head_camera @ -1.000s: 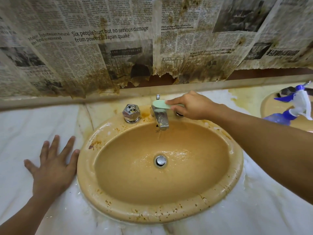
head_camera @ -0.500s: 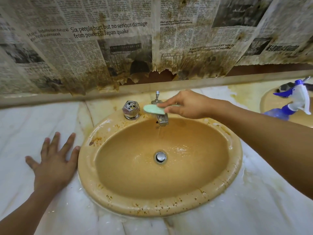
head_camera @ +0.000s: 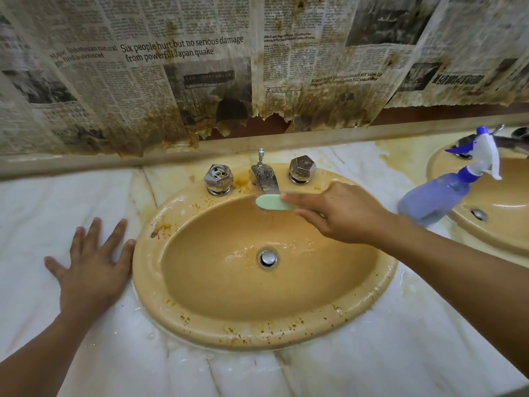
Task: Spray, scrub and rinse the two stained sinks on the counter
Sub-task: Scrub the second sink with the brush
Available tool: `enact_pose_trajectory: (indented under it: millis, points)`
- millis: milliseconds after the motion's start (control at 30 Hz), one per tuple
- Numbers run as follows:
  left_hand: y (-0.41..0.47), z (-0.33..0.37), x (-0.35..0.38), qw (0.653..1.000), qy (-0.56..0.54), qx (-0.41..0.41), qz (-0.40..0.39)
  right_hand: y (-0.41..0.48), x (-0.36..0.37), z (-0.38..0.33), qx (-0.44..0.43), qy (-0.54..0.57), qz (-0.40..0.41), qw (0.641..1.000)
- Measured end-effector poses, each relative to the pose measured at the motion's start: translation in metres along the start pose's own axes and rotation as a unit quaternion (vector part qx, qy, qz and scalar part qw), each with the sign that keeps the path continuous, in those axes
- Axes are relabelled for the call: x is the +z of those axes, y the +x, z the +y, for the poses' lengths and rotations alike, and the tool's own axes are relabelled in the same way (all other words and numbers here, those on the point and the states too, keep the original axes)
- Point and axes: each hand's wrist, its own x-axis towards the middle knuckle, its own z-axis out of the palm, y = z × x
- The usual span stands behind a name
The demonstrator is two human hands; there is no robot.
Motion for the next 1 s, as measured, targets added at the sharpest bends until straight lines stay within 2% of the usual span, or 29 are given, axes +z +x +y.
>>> enact_pose_trajectory:
  millis: [200,300,367,433,500,567,633,800,900,1000]
  points:
    - [0.0,-0.001,-0.001,1.0,-0.002,0.003,0.004,0.0,0.027,0.004,-0.047,-0.073,0.076,0.993]
    - [0.0,0.0,-0.001,1.0,-0.003,0.0,0.004,-0.011,0.016,0.016,-0.039,-0.021,0.125,0.991]
    - [-0.001,0.001,0.0,1.0,-0.003,-0.001,0.004,-0.003,0.008,0.013,0.009,0.069,0.144,0.987]
    - [0.0,0.0,0.0,1.0,-0.003,-0.002,0.003,0.027,0.003,0.002,0.052,0.136,0.097,0.985]
    - [0.0,-0.001,0.0,1.0,0.005,-0.002,0.004,0.063,-0.002,-0.005,0.07,0.123,-0.002,0.99]
    - [0.002,0.0,0.0,1.0,0.006,-0.001,0.004,0.094,-0.007,-0.003,0.092,0.115,-0.06,0.987]
    - [0.002,-0.001,0.0,1.0,0.008,-0.002,0.003,0.115,-0.009,0.002,0.109,0.106,-0.083,0.985]
    - [0.004,-0.004,0.003,1.0,0.01,-0.01,-0.001,0.126,-0.023,0.013,0.058,0.09,-0.148,0.983]
    - [0.005,-0.002,0.003,1.0,0.016,-0.015,-0.001,0.125,-0.02,0.026,0.08,0.066,-0.14,0.985]
    - [0.005,-0.001,0.003,1.0,0.012,-0.016,-0.004,0.135,-0.007,0.005,0.076,0.085,-0.127,0.985]
